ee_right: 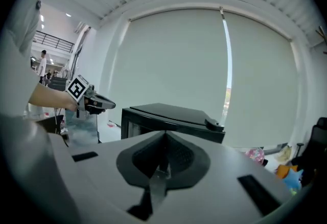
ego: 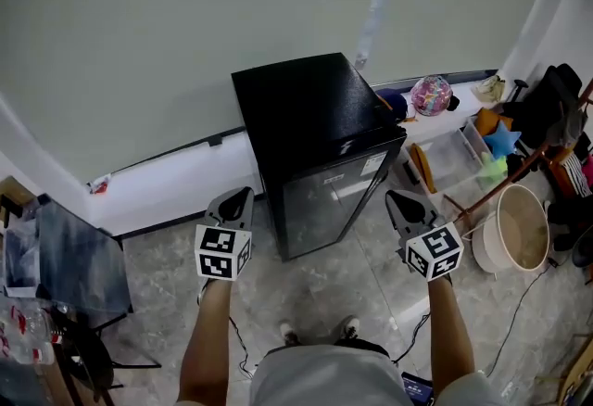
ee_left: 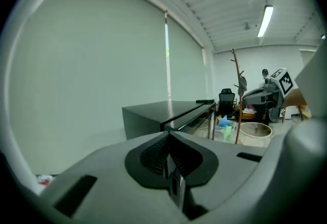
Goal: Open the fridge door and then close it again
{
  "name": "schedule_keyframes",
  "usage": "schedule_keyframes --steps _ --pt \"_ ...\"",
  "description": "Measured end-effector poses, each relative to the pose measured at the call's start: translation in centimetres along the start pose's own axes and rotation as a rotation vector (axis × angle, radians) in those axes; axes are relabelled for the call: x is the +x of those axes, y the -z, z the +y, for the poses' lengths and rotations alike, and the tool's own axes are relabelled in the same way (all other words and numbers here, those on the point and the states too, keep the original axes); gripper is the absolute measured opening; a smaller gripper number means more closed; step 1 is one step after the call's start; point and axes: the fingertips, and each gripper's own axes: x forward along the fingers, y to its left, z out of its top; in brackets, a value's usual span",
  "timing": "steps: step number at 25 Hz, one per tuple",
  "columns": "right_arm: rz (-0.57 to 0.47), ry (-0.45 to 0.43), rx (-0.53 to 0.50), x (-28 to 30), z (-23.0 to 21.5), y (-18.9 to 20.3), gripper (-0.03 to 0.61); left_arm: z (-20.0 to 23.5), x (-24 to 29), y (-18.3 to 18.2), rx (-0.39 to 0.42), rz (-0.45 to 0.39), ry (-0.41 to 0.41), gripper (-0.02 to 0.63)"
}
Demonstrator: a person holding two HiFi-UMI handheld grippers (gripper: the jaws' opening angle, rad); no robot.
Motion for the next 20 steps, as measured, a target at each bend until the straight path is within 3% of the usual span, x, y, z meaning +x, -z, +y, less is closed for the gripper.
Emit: schedule_keyframes --steps 6,13,20 --pt "0.013 0.085 -0.072 -4.6 -4.0 -0.6 -0.003 -3.3 0.3 -4.9 0.036 -0.073 0.016 0.009" --pt "-0.081 0.070 -0.114 -6.3 -6.3 -4.9 -0.003 -7.7 1.4 -10.3 0.100 -0.154 0.022 0.009" --pt "-0.110 0.084 -0.276 -6.3 -6.8 -8.1 -0.004 -11.0 1.1 -15.3 0.182 -0.246 0.050 0.009"
